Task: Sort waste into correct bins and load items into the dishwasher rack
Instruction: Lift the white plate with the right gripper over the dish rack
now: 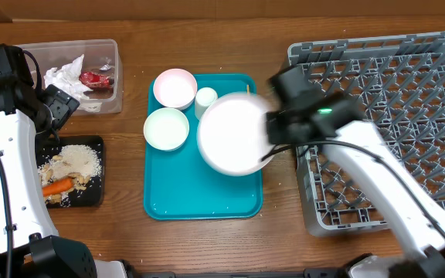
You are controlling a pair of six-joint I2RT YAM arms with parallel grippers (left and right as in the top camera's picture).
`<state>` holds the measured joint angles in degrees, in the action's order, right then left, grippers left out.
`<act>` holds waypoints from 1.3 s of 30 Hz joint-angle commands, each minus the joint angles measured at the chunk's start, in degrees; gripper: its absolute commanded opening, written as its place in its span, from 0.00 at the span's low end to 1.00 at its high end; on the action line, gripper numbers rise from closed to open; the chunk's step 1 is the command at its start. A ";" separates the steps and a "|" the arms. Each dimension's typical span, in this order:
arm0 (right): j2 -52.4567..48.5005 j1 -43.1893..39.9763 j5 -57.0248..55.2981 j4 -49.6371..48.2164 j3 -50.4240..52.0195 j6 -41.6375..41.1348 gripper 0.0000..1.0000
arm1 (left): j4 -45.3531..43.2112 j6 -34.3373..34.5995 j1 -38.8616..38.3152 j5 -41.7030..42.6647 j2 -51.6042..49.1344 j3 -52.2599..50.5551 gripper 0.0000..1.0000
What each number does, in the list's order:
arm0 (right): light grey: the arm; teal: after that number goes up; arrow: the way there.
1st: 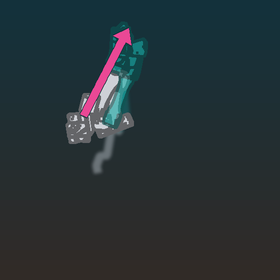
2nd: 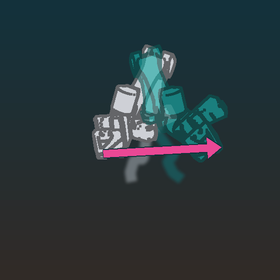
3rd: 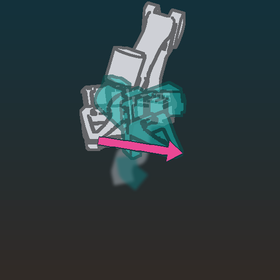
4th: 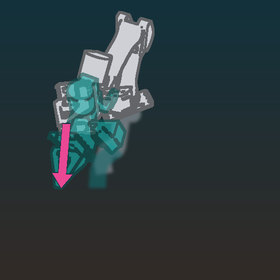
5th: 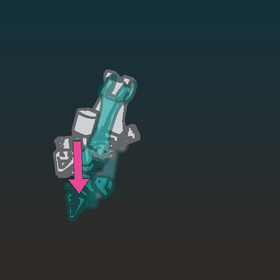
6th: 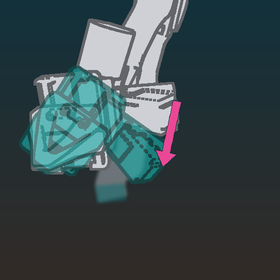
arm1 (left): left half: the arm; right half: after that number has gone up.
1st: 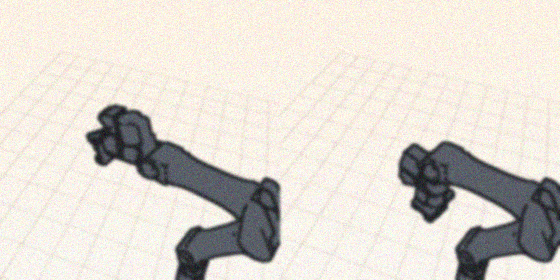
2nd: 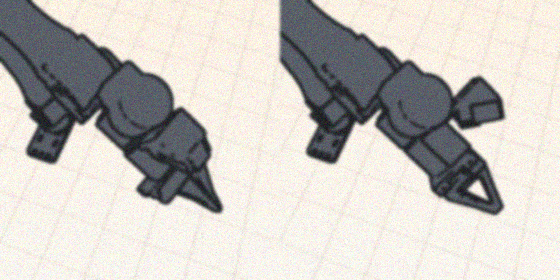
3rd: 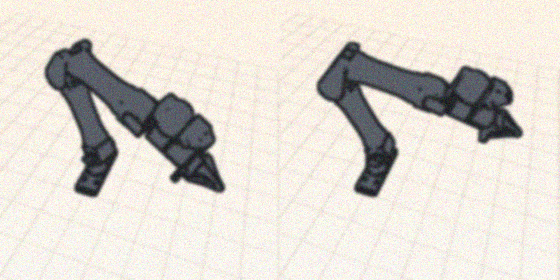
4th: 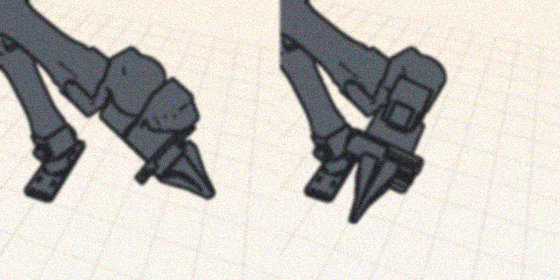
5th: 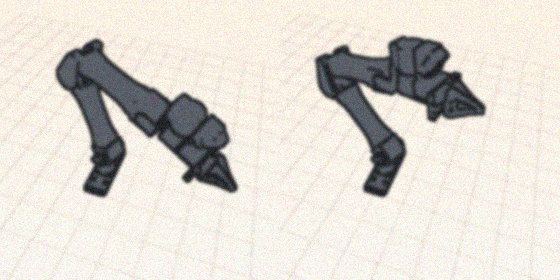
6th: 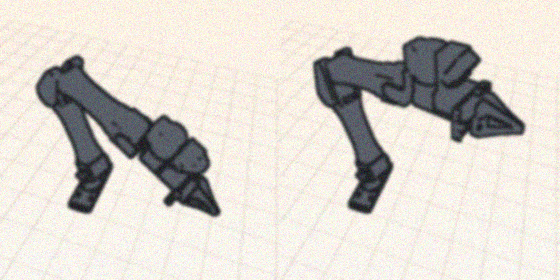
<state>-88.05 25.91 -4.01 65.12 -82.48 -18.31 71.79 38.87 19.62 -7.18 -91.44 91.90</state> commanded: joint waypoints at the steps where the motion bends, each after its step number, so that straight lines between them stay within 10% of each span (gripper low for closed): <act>1: 4.74 -7.67 -8.37 -2.34 -1.66 6.93 0.04 | 0.13 -0.31 0.20 -1.33 -0.09 1.16 1.00; 25: -2.54 -17.64 -43.17 -28.76 -1.11 27.56 0.04 | 0.13 -0.31 0.20 -1.33 -0.07 1.16 1.00; 39: -7.23 -31.10 -32.44 -31.67 -1.11 27.65 0.05 | 0.13 -0.31 0.20 -1.33 -0.09 1.16 1.00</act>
<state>-93.17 -3.92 -39.27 34.59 -82.54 9.28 71.96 38.87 19.62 -7.60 -91.44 91.90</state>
